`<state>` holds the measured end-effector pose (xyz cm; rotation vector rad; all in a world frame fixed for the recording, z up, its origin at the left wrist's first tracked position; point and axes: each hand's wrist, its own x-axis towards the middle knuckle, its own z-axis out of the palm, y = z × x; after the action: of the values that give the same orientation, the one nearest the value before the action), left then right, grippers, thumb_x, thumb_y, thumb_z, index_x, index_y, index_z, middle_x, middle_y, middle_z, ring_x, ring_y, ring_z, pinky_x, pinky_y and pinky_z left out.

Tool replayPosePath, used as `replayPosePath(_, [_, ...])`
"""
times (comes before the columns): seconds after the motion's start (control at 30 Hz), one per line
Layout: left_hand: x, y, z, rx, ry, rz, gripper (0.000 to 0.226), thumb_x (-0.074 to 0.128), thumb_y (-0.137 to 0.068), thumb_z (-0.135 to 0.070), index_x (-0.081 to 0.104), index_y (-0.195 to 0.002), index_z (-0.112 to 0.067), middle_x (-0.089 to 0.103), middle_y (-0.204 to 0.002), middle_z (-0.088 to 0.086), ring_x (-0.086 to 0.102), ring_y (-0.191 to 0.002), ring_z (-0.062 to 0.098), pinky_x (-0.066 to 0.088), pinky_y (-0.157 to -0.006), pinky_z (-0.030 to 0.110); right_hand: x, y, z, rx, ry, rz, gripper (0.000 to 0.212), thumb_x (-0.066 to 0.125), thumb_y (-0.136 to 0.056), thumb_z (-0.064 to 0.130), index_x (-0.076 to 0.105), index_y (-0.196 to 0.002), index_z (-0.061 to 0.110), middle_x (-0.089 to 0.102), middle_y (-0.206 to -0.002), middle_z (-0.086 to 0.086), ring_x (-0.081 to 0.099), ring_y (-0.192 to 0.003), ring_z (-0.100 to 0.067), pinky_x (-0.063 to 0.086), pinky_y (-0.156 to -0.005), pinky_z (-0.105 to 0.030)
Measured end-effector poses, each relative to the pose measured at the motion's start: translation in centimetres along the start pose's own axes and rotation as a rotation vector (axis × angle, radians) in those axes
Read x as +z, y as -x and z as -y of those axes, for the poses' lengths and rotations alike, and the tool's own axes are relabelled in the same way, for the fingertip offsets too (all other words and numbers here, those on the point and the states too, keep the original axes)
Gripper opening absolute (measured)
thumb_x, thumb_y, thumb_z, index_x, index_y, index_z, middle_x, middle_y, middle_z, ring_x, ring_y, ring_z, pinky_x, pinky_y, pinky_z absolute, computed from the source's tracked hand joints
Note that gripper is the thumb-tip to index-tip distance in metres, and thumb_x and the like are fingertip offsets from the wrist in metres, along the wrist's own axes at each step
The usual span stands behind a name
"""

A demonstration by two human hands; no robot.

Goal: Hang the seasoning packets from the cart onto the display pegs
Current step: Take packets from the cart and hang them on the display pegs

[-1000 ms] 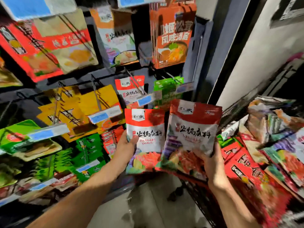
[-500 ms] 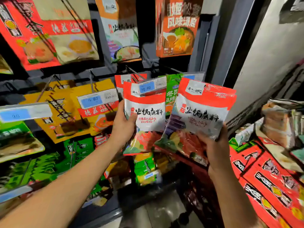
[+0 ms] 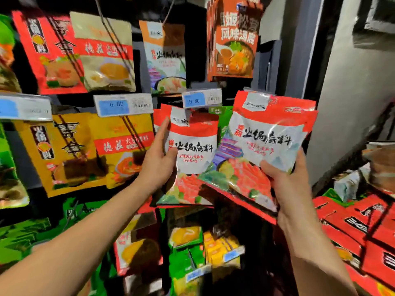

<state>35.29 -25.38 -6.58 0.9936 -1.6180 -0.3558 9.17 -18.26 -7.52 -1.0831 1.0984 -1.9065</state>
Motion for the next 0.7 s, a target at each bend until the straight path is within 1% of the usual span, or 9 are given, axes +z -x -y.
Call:
replayPosePath(0.07, [0.2,0.4,0.6,0.073,-0.002,0.022,0.075,0.049,-0.101,-0.006,0.018,-0.161,-0.04,0.025,-0.164,-0.02,0.021,-0.151,-0.003,0.025,-0.119,0.024,-0.2,-0.4,-0.5,-0.052,-0.048,0.016,0.07,0.078,-0.079,0.007,0.056,-0.132,0.048,0.075,-0.119,0.009,0.074,-0.104,-0.016,0.059,-0.094,-0.05])
replayPosePath(0.1, [0.4,0.5,0.8,0.094,-0.009,0.03,0.076,0.048,-0.101,-0.006,0.018,-0.161,-0.041,0.023,-0.165,-0.021,0.019,-0.151,-0.003,0.023,-0.121,0.029,-0.3,-0.5,-0.7,-0.069,-0.078,0.027,0.069,0.076,-0.083,0.002,0.056,-0.133,0.045,0.075,-0.118,0.008,0.075,-0.102,-0.016,0.06,-0.093,-0.049])
replayPosePath(0.27, [1.2,0.1,0.1,0.112,0.014,-0.019,0.081,0.048,-0.095,0.0,0.021,-0.16,-0.04,0.025,-0.166,-0.015,0.02,-0.152,-0.001,0.02,-0.127,0.038,-0.3,-0.4,-0.8,-0.126,-0.116,0.004,0.073,0.078,-0.076,0.009,0.054,-0.136,0.044,0.075,-0.116,0.012,0.074,-0.102,-0.015,0.061,-0.091,-0.043])
replayPosePath(0.37, [0.8,-0.4,-0.7,0.08,0.016,-0.028,0.08,0.049,-0.098,0.004,0.021,-0.161,-0.036,0.025,-0.166,-0.013,0.02,-0.152,0.001,0.021,-0.125,0.034,-0.5,-0.3,-0.7,-0.107,-0.183,0.019,0.075,0.074,-0.086,0.0,0.049,-0.145,0.039,0.074,-0.12,0.009,0.074,-0.104,-0.016,0.063,-0.083,-0.037])
replayPosePath(0.43, [0.8,-0.5,-1.3,0.073,0.031,-0.021,0.079,0.048,-0.098,0.006,0.021,-0.161,-0.034,0.032,-0.163,-0.013,0.028,-0.149,0.001,0.028,-0.122,0.031,-0.5,-0.2,-0.6,-0.107,-0.187,0.031,0.075,0.073,-0.087,-0.002,0.048,-0.145,0.038,0.073,-0.122,0.008,0.073,-0.106,-0.017,0.063,-0.084,-0.037])
replayPosePath(0.5, [0.8,-0.5,-1.7,0.046,0.033,0.003,0.081,0.046,-0.098,0.008,0.021,-0.162,-0.034,0.039,-0.156,-0.02,0.043,-0.137,-0.007,0.043,-0.106,0.018,-0.6,-0.2,-0.6,-0.106,-0.18,0.035,0.073,0.072,-0.086,-0.002,0.05,-0.143,0.037,0.073,-0.121,0.008,0.073,-0.106,-0.018,0.061,-0.091,-0.044])
replayPosePath(0.57, [0.7,-0.5,-1.8,0.009,0.05,0.025,0.082,0.045,-0.097,0.011,0.02,-0.162,-0.033,0.041,-0.152,-0.023,0.049,-0.124,-0.017,0.047,-0.082,0.005,-0.6,0.0,-0.5,-0.099,-0.179,0.038,0.072,0.072,-0.085,-0.003,0.052,-0.141,0.037,0.074,-0.119,0.008,0.074,-0.104,-0.017,0.06,-0.094,-0.047])
replayPosePath(0.6, [0.6,-0.5,-2.0,-0.004,0.055,0.031,0.082,0.045,-0.097,0.012,0.02,-0.162,-0.033,0.04,-0.152,-0.023,0.049,-0.12,-0.022,0.046,-0.078,0.003,-0.7,0.0,-0.3,-0.094,-0.182,0.04,0.072,0.072,-0.086,-0.003,0.052,-0.141,0.038,0.074,-0.119,0.008,0.074,-0.104,-0.017,0.061,-0.093,-0.047])
replayPosePath(0.7, [0.6,-0.4,-2.7,0.001,0.066,0.039,0.08,0.044,-0.097,0.013,0.022,-0.162,-0.029,0.038,-0.144,-0.03,0.04,-0.111,-0.035,0.042,-0.089,-0.001,-0.8,0.3,0.0,-0.091,-0.197,0.052,0.072,0.072,-0.087,-0.003,0.052,-0.142,0.038,0.074,-0.119,0.007,0.075,-0.103,-0.017,0.062,-0.091,-0.047])
